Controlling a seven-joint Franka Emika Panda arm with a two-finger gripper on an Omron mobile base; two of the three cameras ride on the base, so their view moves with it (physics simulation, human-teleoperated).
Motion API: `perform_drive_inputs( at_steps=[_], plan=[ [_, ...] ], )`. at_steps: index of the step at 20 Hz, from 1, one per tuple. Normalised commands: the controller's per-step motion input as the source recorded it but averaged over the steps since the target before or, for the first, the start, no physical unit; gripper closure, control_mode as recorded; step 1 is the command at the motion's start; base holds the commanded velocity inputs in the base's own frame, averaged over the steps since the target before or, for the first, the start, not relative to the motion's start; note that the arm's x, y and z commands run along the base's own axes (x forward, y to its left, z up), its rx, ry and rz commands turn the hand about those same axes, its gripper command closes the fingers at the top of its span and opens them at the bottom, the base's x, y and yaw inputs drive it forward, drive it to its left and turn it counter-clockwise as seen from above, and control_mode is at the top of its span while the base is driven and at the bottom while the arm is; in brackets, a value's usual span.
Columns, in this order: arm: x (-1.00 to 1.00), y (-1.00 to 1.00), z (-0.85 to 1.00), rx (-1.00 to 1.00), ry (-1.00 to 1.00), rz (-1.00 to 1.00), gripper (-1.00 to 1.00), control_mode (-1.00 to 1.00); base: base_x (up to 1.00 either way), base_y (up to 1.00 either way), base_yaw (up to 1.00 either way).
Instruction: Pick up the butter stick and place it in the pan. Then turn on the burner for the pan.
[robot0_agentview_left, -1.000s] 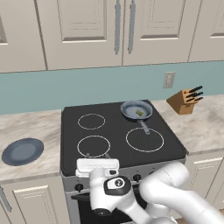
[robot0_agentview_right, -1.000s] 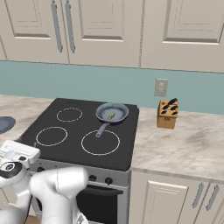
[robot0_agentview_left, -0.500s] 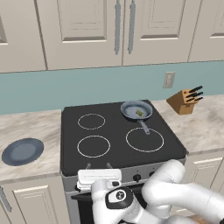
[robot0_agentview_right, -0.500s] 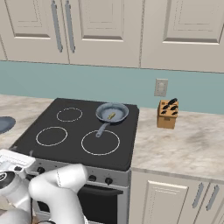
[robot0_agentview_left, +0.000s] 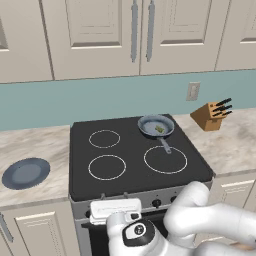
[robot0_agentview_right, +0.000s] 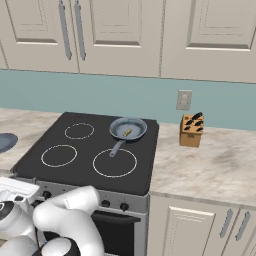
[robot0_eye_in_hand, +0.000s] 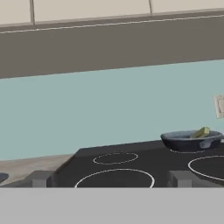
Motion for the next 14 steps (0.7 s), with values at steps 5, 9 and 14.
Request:
perform_drive_inputs(
  at_steps=[5, 9, 14],
  plan=[
    [-0.09, 0.0, -0.18, 0.0, 0.0, 0.0, -1.0, -1.0, 0.0, 0.0, 0.0],
    [-0.08, 0.0, -0.21, 0.0, 0.0, 0.0, -1.0, -1.0, 0.0, 0.0, 0.0],
    [-0.04, 0.0, -0.18, 0.0, 0.0, 0.0, -1.0, -1.0, 0.0, 0.0, 0.0]
  ],
)
